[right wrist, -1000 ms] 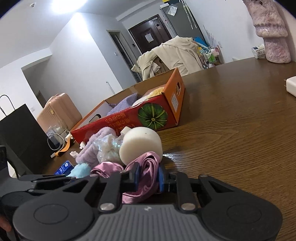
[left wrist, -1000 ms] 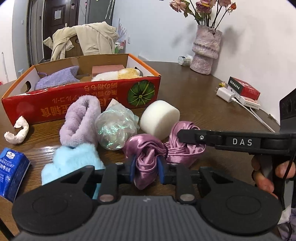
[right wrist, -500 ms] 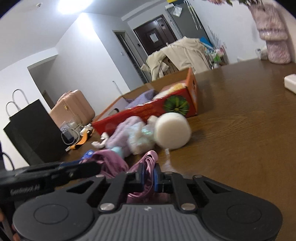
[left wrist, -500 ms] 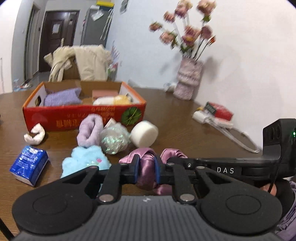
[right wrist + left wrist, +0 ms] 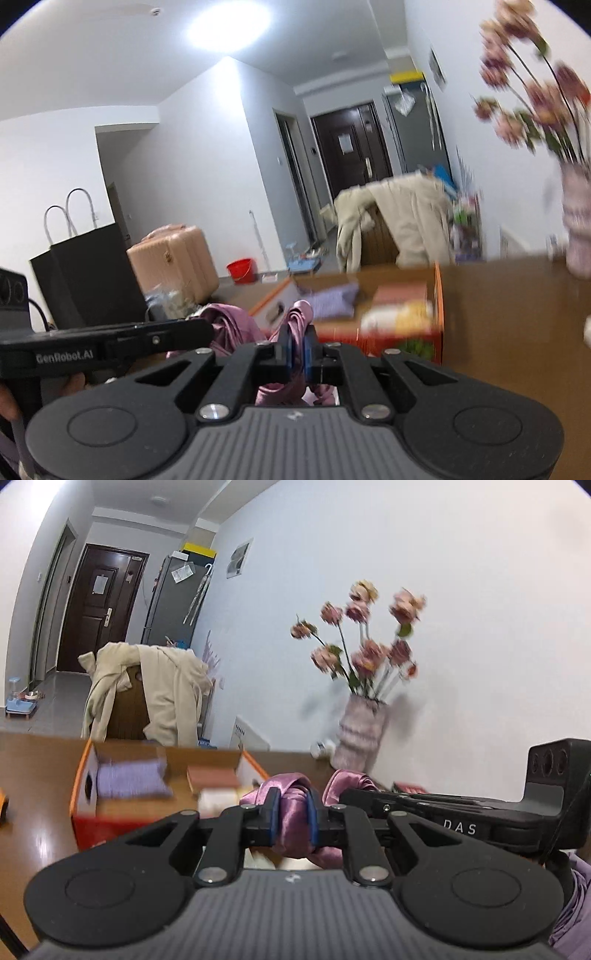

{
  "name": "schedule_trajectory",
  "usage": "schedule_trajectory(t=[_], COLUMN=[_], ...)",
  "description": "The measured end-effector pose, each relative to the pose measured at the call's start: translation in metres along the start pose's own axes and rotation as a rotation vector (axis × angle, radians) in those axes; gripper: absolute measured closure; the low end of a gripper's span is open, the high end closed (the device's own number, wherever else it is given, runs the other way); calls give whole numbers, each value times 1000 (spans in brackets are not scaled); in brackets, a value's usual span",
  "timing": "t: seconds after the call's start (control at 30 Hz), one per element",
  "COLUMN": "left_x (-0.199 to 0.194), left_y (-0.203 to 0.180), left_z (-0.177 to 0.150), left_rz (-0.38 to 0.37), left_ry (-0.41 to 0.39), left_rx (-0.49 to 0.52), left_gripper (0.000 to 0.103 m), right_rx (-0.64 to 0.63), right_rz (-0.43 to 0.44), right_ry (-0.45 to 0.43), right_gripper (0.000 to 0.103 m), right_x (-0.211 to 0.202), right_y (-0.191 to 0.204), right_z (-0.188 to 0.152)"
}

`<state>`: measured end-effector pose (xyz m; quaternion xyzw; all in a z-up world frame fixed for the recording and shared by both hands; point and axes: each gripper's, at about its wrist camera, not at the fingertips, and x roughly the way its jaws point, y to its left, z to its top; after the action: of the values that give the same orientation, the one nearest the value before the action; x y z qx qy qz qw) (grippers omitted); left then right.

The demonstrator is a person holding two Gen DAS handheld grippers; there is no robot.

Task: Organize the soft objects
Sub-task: 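Carry the pink scrunchie into the box and open the right gripper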

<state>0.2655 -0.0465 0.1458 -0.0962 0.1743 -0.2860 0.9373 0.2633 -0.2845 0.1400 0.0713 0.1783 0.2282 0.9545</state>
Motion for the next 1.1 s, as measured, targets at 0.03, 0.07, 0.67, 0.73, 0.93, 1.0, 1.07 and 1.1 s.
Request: schedule_trajectory(t=[0.03,0.07,0.67,0.73,0.93,1.0,1.07,1.1], left_x=[11,21,211,213,193,181,164,155], left_y=[9,16,129,133,124,118,112,108], left_z=[13,23,-25,-33,-17,-6,6,13], left_rz=[-3,0,116,123,145,168,183,190], left_ry=[1,1,336,367,335,314,292,280], left_rx=[-2,-5,-182,-187,-140,-109,-81,-63], left_gripper=[87,87,84,80,59,59,58,56], right_rx=[0,0,41,-10,-96,-121,-117,-115], right_rz=[-8,-18,-294,-320,-361,-365,-357,-349], right_ry=[-3,1,384,437,428,400,367,349], right_gripper=[97,97,97,94,83,77,76,76], right_x=[11,26,248,256,254,246,231,222], right_y=[-2,-5,-82,-77,-63,-59,-54,-52], right_z=[12,26,1,-12,-13,-4,9,16])
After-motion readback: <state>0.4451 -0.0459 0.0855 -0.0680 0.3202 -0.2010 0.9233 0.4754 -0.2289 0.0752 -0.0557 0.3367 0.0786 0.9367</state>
